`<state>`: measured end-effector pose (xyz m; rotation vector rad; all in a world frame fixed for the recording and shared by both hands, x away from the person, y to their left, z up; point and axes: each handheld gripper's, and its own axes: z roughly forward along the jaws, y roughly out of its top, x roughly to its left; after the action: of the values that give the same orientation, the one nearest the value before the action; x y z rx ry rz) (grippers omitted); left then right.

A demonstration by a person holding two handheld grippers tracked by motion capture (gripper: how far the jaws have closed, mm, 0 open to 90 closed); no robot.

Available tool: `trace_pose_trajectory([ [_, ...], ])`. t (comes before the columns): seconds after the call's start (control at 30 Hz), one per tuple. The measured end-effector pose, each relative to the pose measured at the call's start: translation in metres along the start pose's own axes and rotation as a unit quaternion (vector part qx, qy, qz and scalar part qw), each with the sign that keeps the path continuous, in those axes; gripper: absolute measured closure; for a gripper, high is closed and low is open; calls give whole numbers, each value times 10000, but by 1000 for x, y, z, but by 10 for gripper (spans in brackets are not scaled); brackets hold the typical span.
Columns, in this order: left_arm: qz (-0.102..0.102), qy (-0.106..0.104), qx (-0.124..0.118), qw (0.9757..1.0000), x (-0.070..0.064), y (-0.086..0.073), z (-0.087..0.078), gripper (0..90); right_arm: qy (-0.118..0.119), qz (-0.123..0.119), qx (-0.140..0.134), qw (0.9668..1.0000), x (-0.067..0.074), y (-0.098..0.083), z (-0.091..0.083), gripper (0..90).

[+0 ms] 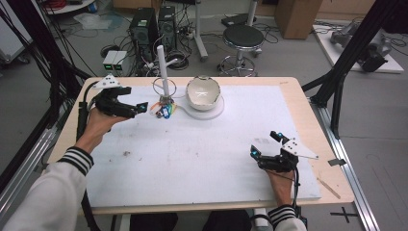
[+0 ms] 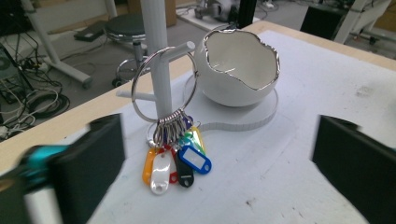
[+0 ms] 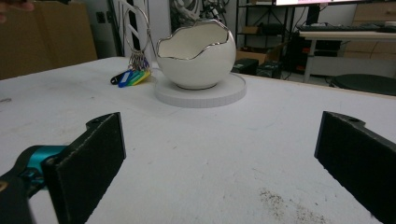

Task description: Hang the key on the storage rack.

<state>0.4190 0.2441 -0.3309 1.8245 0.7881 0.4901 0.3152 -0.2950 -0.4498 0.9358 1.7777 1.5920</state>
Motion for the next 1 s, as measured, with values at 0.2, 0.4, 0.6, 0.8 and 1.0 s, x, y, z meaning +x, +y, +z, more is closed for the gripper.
trace_pose_trajectory([
  [0.2, 140, -15, -125, 9998, -7, -22, -25, 17, -4, 17, 19, 10000, 0, 0, 0, 14],
  [0.4, 229, -78, -413, 9989, -20, -53, -47, 17, -8, 37, 35, 10000, 1, 0, 0, 14],
  [0.6, 152, -233, -811, 9963, -32, -83, -66, 17, -12, -27, 33, 10000, 1, 0, 1, 14],
  [0.8, 92, -206, -1020, 9945, -41, -115, -78, 17, -15, -16, 69, 10000, 1, 0, 1, 14],
  [1.0, 39, -140, -1266, 9918, -49, -142, -80, 17, -22, -15, 52, 10000, 1, 0, 1, 14],
])
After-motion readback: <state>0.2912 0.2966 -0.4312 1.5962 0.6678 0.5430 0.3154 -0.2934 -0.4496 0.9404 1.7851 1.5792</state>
